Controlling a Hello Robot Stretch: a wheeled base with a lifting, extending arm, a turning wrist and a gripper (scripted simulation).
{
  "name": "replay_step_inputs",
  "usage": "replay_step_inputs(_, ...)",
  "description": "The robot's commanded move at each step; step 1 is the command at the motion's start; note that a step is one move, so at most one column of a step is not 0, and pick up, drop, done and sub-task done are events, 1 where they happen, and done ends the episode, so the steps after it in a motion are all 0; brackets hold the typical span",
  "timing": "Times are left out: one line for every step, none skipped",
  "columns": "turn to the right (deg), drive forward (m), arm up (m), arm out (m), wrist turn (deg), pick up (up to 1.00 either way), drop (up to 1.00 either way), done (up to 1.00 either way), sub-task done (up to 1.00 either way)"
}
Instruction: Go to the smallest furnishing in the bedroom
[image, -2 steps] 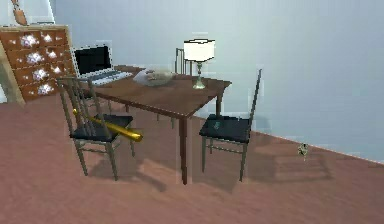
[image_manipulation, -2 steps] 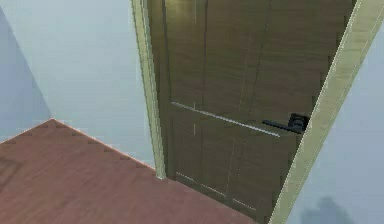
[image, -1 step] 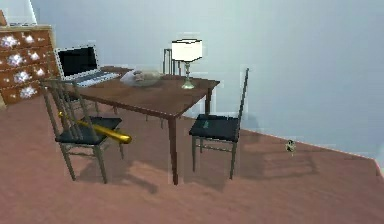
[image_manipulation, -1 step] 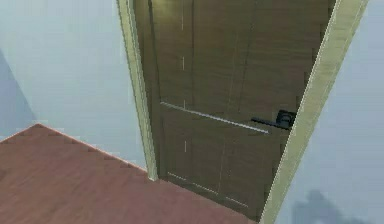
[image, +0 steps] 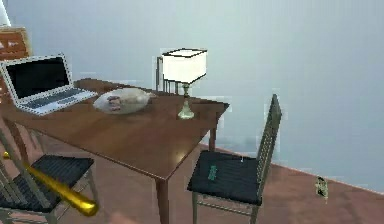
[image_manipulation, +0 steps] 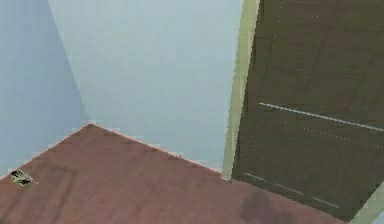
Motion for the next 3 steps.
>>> replay_step_inputs(-18.0,0.0,0.0,0.0,0.0,0.0,0.0,0.0,0.0)
replay_step_inputs(0.0,0.2,0.0,0.0,0.0,0.0,0.0,0.0,0.0)
replay_step_inputs(-45.0,0.0,0.0,0.0,0.0,0.0,0.0,0.0,0.0)
